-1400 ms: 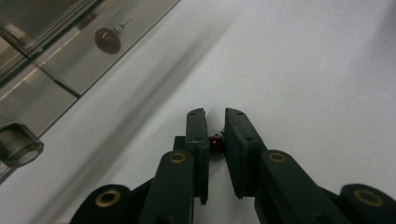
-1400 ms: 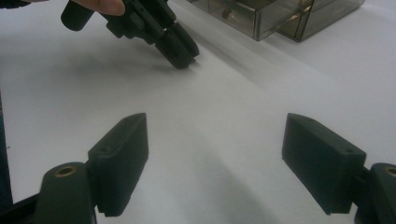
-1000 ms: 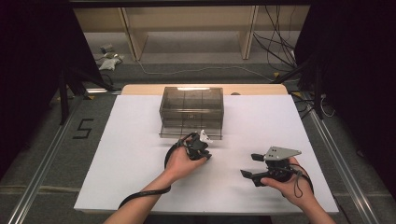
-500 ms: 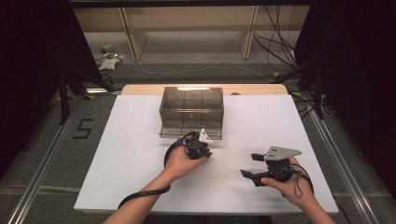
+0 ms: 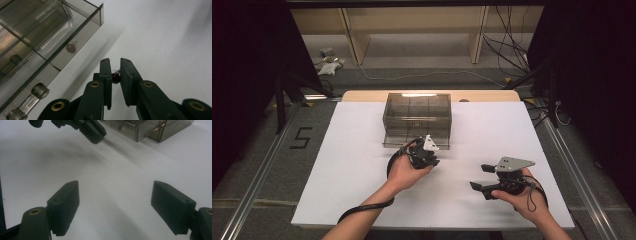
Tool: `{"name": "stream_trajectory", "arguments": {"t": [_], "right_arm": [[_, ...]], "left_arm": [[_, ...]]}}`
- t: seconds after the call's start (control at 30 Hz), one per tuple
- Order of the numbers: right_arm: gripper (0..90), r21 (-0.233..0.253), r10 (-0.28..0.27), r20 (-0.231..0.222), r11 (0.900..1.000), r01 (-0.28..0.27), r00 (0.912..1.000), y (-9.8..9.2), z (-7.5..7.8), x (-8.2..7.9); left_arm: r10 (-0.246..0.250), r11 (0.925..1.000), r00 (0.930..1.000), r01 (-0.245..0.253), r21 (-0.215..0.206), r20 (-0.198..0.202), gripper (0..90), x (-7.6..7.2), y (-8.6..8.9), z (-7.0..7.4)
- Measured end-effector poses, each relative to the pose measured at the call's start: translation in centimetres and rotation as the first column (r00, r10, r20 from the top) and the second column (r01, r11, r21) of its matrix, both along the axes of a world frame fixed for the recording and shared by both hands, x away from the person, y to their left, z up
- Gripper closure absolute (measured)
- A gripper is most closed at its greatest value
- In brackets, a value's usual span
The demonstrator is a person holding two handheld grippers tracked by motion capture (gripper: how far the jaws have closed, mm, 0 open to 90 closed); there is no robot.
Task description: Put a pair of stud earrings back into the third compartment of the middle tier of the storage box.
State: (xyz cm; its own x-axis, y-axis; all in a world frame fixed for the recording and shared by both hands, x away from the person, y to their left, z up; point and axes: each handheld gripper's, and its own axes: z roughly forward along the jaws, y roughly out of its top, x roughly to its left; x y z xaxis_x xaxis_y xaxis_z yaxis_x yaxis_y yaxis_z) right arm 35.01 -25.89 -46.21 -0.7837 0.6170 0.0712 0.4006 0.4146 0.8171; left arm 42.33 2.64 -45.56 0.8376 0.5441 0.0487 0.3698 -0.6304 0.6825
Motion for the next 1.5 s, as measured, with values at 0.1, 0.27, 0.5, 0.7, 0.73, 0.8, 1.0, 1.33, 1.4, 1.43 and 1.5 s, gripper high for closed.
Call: {"name": "stream_trajectory", "arguments": {"t": [0.1, 0.27, 0.5, 0.7, 0.73, 0.8, 1.0, 1.33, 1.4, 1.43, 1.5], "right_arm": [[23.5, -0.002, 0.001, -0.002, 1.0, -0.001, 1.0, 0.0, 0.0, 0.0], [23.5, -0.002, -0.001, -0.002, 1.0, 0.001, 1.0, 0.0, 0.0, 0.0], [23.5, -0.002, 0.001, -0.002, 1.0, -0.001, 1.0, 0.0, 0.0, 0.0], [23.5, -0.005, 0.001, -0.001, 1.0, -0.001, 1.0, 0.0, -0.1, 0.0], [23.5, -0.004, 0.001, -0.001, 1.0, -0.001, 1.0, 0.0, -0.1, 0.0], [23.5, -0.006, 0.001, -0.001, 1.0, -0.001, 1.0, 0.0, 0.0, 0.0], [23.5, -0.005, 0.001, -0.001, 1.0, -0.001, 1.0, 0.0, -0.1, 0.0], [23.5, -0.006, 0.001, 0.0, 1.0, -0.001, 1.0, 0.0, -0.1, 0.1], [23.5, -0.005, 0.001, -0.005, 1.0, -0.001, 1.0, 0.0, -0.1, 0.0], [23.5, -0.004, 0.001, -0.004, 1.0, -0.001, 1.0, 0.0, -0.1, 0.1], [23.5, -0.003, 0.0, -0.004, 1.0, 0.0, 1.0, 0.0, -0.1, 0.1]], "left_arm": [[0.004, 1.0, 1.0, -0.004, -0.005, 0.006, 80.1, -0.1, 0.1, 0.2], [0.012, 0.9998, 0.9998, -0.012, -0.015, 0.017, 80.1, -0.1, 0.2, 0.6], [0.018, 0.9995, 0.9993, -0.017, -0.025, 0.032, 80.1, 0.1, 0.7, 1.4], [0.026, 0.9992, 0.9989, -0.024, -0.032, 0.039, 80.1, 0.2, 0.9, 1.7], [0.026, 0.9992, 0.9989, -0.025, -0.031, 0.04, 80.1, 0.2, 0.9, 1.7], [0.024, 0.9993, 0.9989, -0.023, -0.03, 0.041, 80.1, 0.2, 0.9, 1.7], [0.029, 0.999, 0.9981, -0.027, -0.034, 0.054, 80.1, 0.2, 1.1, 2.1], [0.038, 0.9984, 0.9974, -0.036, -0.044, 0.061, 80.1, 0.3, 1.4, 2.5], [0.041, 0.9981, 0.9973, -0.038, -0.049, 0.061, 80.1, 0.3, 1.4, 2.6], [0.042, 0.998, 0.9973, -0.039, -0.05, 0.061, 80.1, 0.3, 1.4, 2.6], [0.041, 0.9981, 0.9972, -0.038, -0.048, 0.062, 80.1, 0.3, 1.4, 2.7]]}}
